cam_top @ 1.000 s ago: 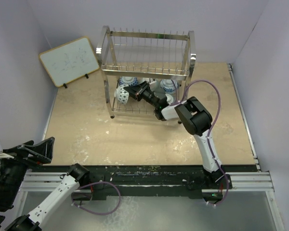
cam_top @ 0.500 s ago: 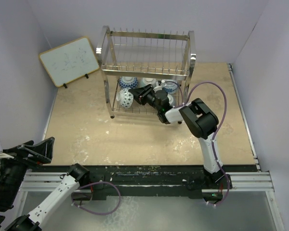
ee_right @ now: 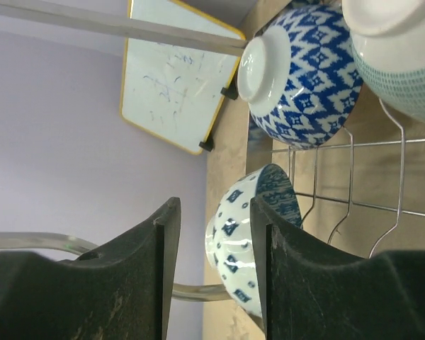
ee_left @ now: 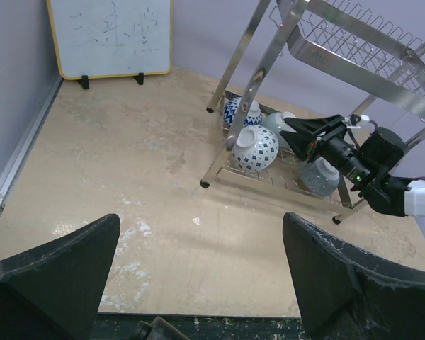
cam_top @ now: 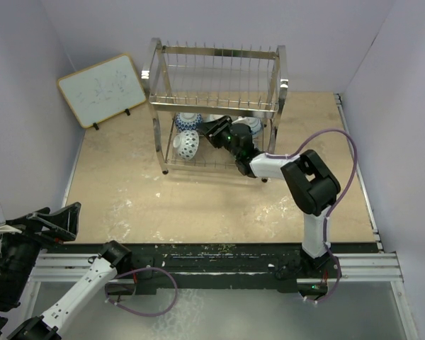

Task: Load the bowls into the dish rack

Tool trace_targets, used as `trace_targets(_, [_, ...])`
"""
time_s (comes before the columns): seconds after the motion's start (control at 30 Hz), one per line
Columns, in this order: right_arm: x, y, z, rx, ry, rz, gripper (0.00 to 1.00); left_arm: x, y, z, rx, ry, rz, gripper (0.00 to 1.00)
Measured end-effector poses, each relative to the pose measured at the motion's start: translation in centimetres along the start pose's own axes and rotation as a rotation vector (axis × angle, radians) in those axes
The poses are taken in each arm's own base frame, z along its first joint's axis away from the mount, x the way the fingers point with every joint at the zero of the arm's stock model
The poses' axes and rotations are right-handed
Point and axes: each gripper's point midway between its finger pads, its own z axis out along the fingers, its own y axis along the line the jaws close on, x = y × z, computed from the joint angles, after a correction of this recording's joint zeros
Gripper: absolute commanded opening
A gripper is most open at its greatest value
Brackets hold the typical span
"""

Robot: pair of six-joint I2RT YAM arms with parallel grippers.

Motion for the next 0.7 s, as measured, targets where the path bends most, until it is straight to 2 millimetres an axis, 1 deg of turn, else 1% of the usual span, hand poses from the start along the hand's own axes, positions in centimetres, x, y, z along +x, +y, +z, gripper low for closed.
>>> trace_targets(0.07, [-1.0, 0.7, -0.5, 0.018, -0.036, -0.039, 0.48, 0.1, 0.0, 0.0, -0.001, 0.002, 0.001, 0.99])
trace_targets(0.17, [-1.4, 0.7, -0.7, 0.036, -0.051, -0.063, 0.48, 0.2, 0.0, 0.1, -0.002, 0.006, 0.003, 0.99])
trace_targets(0.4, [-1.7, -2.1, -1.0, 0.145, -0.07, -0.139, 0.48, 0.4, 0.0, 0.3, -0.005, 0.013, 0.005, 0.99])
trace_targets(0.53, [-1.4, -3.0, -1.4, 0.191, -0.063, -0.211, 0.49, 0.6, 0.0, 0.4, -0.006, 0.017, 0.007, 0.99])
trace_targets(0.6, [-1.2, -2.8, -1.8, 0.203, -0.053, -0.254, 0.51, 0.6, 0.0, 0.4, -0.006, 0.017, 0.007, 0.99])
trace_targets(0.7, [-0.5, -1.9, -2.5, 0.211, -0.041, -0.324, 0.53, 0.6, 0.0, 0.5, -0.007, 0.018, 0.008, 0.99])
